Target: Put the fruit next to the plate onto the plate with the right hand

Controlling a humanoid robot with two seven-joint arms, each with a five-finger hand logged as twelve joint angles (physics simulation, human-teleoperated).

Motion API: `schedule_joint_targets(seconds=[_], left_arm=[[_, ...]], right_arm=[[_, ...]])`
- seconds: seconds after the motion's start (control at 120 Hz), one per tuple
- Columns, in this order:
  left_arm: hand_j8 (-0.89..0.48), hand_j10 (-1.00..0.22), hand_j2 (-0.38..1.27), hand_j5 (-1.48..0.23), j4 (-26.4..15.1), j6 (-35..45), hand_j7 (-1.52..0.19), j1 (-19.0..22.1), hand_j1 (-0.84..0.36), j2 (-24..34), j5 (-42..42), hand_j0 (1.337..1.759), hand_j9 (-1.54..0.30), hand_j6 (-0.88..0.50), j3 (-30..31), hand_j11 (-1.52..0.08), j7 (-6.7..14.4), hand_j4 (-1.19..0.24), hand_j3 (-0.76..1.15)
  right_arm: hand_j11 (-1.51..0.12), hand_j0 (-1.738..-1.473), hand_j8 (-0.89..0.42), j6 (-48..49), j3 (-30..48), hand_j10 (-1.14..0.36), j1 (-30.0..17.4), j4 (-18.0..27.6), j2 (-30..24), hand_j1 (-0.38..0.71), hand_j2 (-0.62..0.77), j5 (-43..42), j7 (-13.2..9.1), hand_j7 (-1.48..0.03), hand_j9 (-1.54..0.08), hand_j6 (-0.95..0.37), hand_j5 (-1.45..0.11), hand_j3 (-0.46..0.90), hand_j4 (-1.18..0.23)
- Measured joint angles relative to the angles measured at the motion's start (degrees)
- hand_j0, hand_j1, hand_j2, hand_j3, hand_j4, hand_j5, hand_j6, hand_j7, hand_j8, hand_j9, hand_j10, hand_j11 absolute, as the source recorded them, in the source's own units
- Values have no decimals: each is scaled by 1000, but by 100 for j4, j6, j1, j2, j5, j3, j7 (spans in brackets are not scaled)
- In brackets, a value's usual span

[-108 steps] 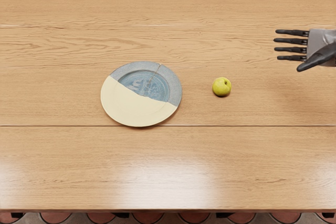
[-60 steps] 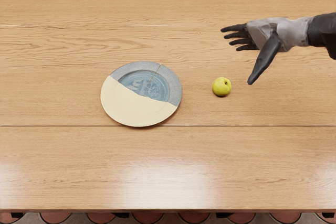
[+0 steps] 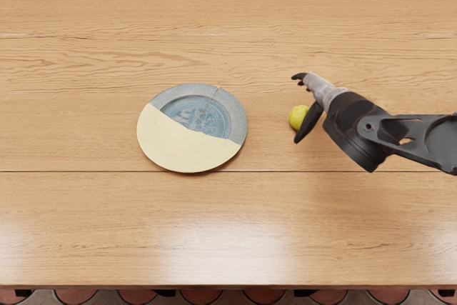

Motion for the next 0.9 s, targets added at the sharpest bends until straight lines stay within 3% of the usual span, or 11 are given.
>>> schedule_joint_targets(seconds=[0.258,0.45,0.558,0.692,0.8,0.9], left_arm=[[-19,-18,4,-23,0,0,-23,0,328,0,0,1658,-23,-19,0,-23,0,-18,0],[-19,-18,4,-23,0,0,-23,0,328,0,0,1658,-23,-19,2,-23,0,-18,0],[-19,-18,4,-23,0,0,-23,0,328,0,0,1658,-23,-19,0,-23,0,-18,0],[-18,-18,4,-23,0,0,-23,0,328,0,0,1658,-23,-19,-1,-23,0,-18,0],[-18,-18,4,-23,0,0,-23,0,328,0,0,1658,-23,-19,-3,-23,0,-18,0],[-18,-18,4,-23,0,0,-23,1,328,0,0,1658,-23,-19,-2,-23,0,-18,0]], right_arm=[[-405,-1658,-314,-394,-537,-313,44,-659,646,24,-61,-21,0,-405,-406,-314,-406,0,-313],[-472,-1658,-364,-424,-761,-364,39,-953,786,85,-71,-25,0,-472,-472,-365,-472,0,-364],[-570,-1658,-440,-428,-783,-440,27,-1000,851,176,-86,-16,0,-570,-570,-440,-570,0,-439],[-680,-1654,-379,-431,-783,-490,6,-1020,890,222,-90,-30,-4,-666,-679,-468,-662,0,-519],[-785,-1651,-350,-435,-771,-470,-9,-1024,899,250,-1,-29,-2,-767,-774,-437,-752,-1,-604],[-888,-1650,-377,-438,-754,-541,-10,-1020,901,266,146,-17,0,-868,-874,-465,-847,-1,-686]])
